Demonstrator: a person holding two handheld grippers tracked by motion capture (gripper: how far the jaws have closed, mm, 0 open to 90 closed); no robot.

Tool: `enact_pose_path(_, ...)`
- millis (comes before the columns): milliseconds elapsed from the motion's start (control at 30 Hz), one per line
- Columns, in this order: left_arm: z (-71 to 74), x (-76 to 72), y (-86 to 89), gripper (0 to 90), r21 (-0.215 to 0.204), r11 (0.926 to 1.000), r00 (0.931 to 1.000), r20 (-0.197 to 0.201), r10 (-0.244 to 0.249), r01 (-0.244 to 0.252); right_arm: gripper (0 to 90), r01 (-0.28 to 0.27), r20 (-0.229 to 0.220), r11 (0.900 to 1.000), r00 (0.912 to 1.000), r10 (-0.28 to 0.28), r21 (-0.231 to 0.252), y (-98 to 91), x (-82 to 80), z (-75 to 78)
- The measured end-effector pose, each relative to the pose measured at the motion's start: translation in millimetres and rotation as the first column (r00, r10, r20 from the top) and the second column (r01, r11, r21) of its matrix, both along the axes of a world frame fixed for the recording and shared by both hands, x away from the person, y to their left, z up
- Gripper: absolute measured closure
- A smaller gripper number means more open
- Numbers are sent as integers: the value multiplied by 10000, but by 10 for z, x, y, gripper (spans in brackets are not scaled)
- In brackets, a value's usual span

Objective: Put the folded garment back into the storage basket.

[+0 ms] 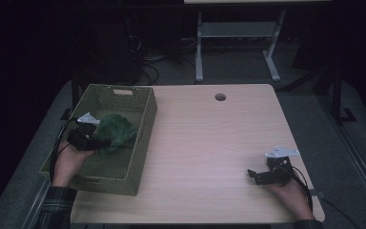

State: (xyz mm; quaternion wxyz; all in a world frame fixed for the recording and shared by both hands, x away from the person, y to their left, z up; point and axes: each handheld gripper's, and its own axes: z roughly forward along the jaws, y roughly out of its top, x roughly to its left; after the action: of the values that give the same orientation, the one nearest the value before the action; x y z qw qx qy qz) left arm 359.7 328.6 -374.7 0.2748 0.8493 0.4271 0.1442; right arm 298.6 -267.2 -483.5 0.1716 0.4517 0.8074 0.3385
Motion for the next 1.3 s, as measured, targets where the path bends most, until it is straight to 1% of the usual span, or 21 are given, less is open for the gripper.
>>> enact_pose_path(33,-48,15,7,725,71,10000,9999,-99,-22,22,11,-2,3,10000,10000,2,0,0,0,0)
enact_pose_path(100,-95,28,6,720,77,10000,9998,-184,-21,22,11,3,1,10000,10000,-3,4,0,0,0)
enact_pose_path(200,-170,54,-3,717,264,9996,9992,-389,-31,42,11,-1,0,10000,10000,1,2,0,0,0)
enact_pose_path(367,-252,89,-22,693,518,9986,9975,-707,-29,66,11,-3,2,10000,10000,3,1,0,0,0)
enact_pose_path(400,-272,95,-25,686,558,9984,9958,-910,25,26,11,-3,1,10000,10000,3,0,0,0,0)
enact_pose_path(467,-291,105,-20,664,594,9982,9942,-1072,75,-11,11,-3,3,10000,10000,3,-1,0,0,0)
enact_pose_path(600,-319,122,-10,593,510,9987,9908,-1344,151,-83,11,-4,3,10000,10000,4,0,0,0,0)
enact_pose_path(667,-328,134,-5,523,553,9984,9898,-1414,154,-76,11,-4,4,10000,10000,4,0,0,0,0)
enact_pose_path(733,-328,138,1,459,475,9988,9893,-1446,188,-121,11,-3,7,10000,10000,3,3,0,0,-1)
enact_pose_path(833,-320,136,13,362,354,9993,9907,-1348,169,-122,11,-6,3,10000,10000,6,0,0,0,0)
enact_pose_path(867,-311,133,17,336,296,9996,9909,-1343,79,-40,11,-3,7,10000,10000,3,3,0,0,-1)
enact_pose_path(933,-285,118,24,262,130,9999,9928,-1195,38,-23,11,-2,5,10000,10000,2,4,0,0,-1)
enact_pose_path(1000,-250,104,27,224,-33,10000,9951,-990,35,-38,11,-3,1,10000,10000,3,1,0,0,0)
enact_pose_path(1033,-232,97,28,202,-17,10000,9961,-885,-9,7,11,-3,0,10000,10000,3,0,0,0,0)
enact_pose_path(1133,-165,75,15,175,12,10000,9975,-708,21,-20,11,-4,3,10000,10000,4,0,0,0,0)
enact_pose_path(1267,-48,58,-16,162,-142,9998,9993,-350,121,-126,11,-3,1,10000,10000,3,1,0,0,0)
enact_pose_path(1300,-9,55,-28,158,-126,9999,9996,-268,105,-109,11,0,0,10000,10000,0,2,0,0,0)
